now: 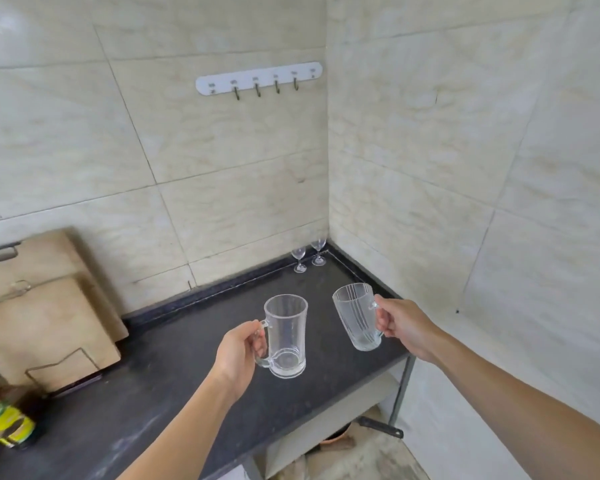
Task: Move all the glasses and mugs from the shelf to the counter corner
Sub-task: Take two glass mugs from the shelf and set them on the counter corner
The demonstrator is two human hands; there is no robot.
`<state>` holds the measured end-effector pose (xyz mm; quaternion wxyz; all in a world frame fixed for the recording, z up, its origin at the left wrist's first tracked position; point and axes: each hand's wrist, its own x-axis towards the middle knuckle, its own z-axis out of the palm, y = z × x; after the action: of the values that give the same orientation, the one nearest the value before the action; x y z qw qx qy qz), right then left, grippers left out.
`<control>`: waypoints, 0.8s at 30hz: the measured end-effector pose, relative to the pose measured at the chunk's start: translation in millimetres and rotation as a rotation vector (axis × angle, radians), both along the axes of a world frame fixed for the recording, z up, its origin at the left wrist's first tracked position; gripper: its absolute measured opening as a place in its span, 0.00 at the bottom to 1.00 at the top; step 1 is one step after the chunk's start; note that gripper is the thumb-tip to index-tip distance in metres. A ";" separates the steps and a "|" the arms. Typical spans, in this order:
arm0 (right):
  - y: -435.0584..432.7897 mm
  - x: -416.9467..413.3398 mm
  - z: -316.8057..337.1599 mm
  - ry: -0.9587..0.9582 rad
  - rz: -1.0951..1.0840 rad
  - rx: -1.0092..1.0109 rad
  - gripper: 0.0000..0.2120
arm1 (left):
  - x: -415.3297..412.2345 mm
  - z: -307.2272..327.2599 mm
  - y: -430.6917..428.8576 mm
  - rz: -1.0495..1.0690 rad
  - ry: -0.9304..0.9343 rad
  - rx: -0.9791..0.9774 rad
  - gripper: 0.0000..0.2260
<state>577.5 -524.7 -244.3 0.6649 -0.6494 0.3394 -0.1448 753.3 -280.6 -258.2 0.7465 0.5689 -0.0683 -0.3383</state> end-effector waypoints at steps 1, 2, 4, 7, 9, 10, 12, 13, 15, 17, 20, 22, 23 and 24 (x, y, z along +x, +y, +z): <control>-13.6 11.0 -2.8 0.015 0.008 0.003 0.24 | 8.1 -4.2 -11.3 0.017 0.012 0.009 0.15; -25.2 21.8 -6.1 0.032 0.017 0.006 0.24 | 15.9 -8.4 -20.8 0.036 0.027 0.017 0.15; -46.0 43.3 -14.9 0.062 0.031 0.017 0.23 | 33.1 -17.0 -37.4 0.070 0.049 0.038 0.15; -74.1 76.9 -28.5 0.109 0.053 0.016 0.23 | 63.3 -28.7 -61.4 0.085 0.034 0.118 0.16; -89.8 100.5 -38.4 0.148 0.064 0.009 0.22 | 85.4 -36.6 -76.8 0.081 0.022 0.174 0.17; -97.3 112.8 -43.6 0.164 0.063 0.013 0.22 | 97.3 -40.7 -85.0 0.083 0.021 0.190 0.17; -112.0 138.2 -53.7 0.189 0.052 0.022 0.22 | 123.5 -49.4 -102.7 0.098 0.023 0.216 0.16; -119.7 151.9 -58.7 0.203 0.046 0.023 0.21 | 137.9 -54.1 -112.6 0.105 0.026 0.223 0.16; -136.5 180.0 -70.1 0.226 0.026 0.033 0.21 | 169.0 -64.9 -134.3 0.113 0.040 0.233 0.16; -153.4 207.7 -82.3 0.241 0.009 0.051 0.21 | 199.5 -77.5 -156.8 0.121 0.046 0.247 0.18; -177.0 247.5 -103.4 0.264 -0.030 0.073 0.19 | 240.3 -98.1 -191.1 0.125 0.052 0.280 0.20; -191.4 271.9 -120.1 0.281 -0.066 0.084 0.20 | 263.7 -114.6 -211.7 0.132 0.069 0.305 0.19; -198.3 283.3 -128.6 0.291 -0.083 0.089 0.20 | 274.4 -123.1 -221.0 0.142 0.076 0.325 0.19; -205.1 294.1 -137.3 0.306 -0.095 0.092 0.20 | 284.5 -131.6 -229.9 0.156 0.085 0.343 0.19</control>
<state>871.7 -729.8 -381.5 0.6268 -0.6162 0.4732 -0.0599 1037.8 -510.5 -389.8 0.6648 0.6766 0.0663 -0.3098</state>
